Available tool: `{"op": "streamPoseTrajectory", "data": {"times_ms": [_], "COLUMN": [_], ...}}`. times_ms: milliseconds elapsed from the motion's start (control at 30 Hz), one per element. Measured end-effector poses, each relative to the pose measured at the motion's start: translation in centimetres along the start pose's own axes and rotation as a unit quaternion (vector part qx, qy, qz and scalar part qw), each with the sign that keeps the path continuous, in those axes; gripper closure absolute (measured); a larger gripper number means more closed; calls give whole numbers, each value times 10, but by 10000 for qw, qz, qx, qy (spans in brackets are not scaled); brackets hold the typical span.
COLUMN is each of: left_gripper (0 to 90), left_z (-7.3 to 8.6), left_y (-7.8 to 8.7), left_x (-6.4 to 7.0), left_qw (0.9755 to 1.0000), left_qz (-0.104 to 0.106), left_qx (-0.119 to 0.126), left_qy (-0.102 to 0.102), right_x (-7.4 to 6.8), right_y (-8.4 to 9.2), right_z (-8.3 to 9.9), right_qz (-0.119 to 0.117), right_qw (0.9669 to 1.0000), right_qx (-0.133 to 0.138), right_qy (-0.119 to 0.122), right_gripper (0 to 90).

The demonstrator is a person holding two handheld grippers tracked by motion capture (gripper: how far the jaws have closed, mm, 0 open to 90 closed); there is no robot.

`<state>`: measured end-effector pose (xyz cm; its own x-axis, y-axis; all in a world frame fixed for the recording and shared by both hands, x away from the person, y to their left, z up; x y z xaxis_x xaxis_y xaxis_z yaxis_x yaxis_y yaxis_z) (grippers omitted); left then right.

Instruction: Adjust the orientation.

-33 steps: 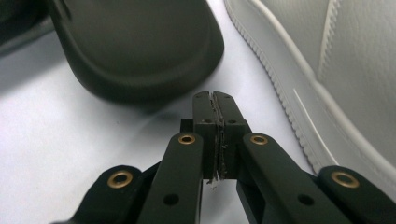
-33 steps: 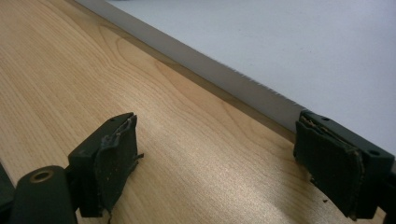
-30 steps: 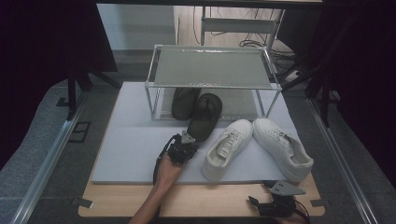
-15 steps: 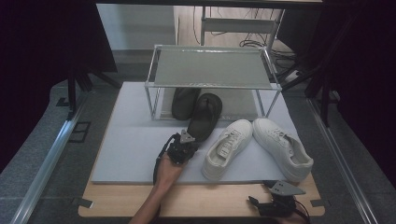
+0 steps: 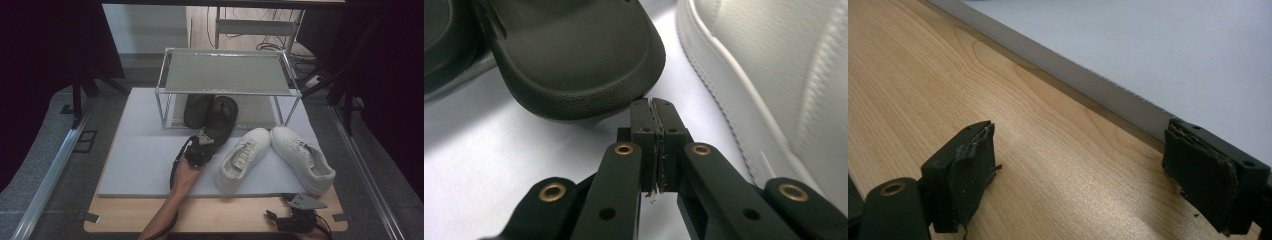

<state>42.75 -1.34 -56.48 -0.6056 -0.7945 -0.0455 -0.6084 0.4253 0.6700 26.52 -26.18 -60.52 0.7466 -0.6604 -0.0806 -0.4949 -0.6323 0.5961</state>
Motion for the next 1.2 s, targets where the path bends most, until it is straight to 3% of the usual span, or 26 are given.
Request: {"op": "streamPoseTrajectory", "data": {"times_ms": [233, 933, 1200], "left_gripper": [895, 896, 896], "left_z": [-8, -31, -35], "left_y": [-13, -45, -51], "left_x": [-7, -22, -26], "left_qw": [9999, 9996, 9991], "left_qz": [11, -165, -156], "left_qx": [-10, -53, -12], "left_qy": [127, 210, 402], "right_x": [0, 0, 0], "right_y": [0, 0, 0], "right_z": [0, 0, 0], "right_qz": [-2, -12, -14], "right_qw": [10000, 10000, 10000], "right_qx": [0, 6, 8], "right_qy": [4, 3, 0], "right_gripper": [135, 135, 135]}}
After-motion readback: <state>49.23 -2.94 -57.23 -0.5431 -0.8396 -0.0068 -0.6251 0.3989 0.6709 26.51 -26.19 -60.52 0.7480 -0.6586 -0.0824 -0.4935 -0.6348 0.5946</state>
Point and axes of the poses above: each handheld gripper's, and its own axes: y roughly backward along the jaws, z roughly out of its underside, x roughly to its right, the point moved 9 cm from there along -y, roughly forward along the jaws, and after that the axes turned 7 degrees about -z, right-handed, at the moved point
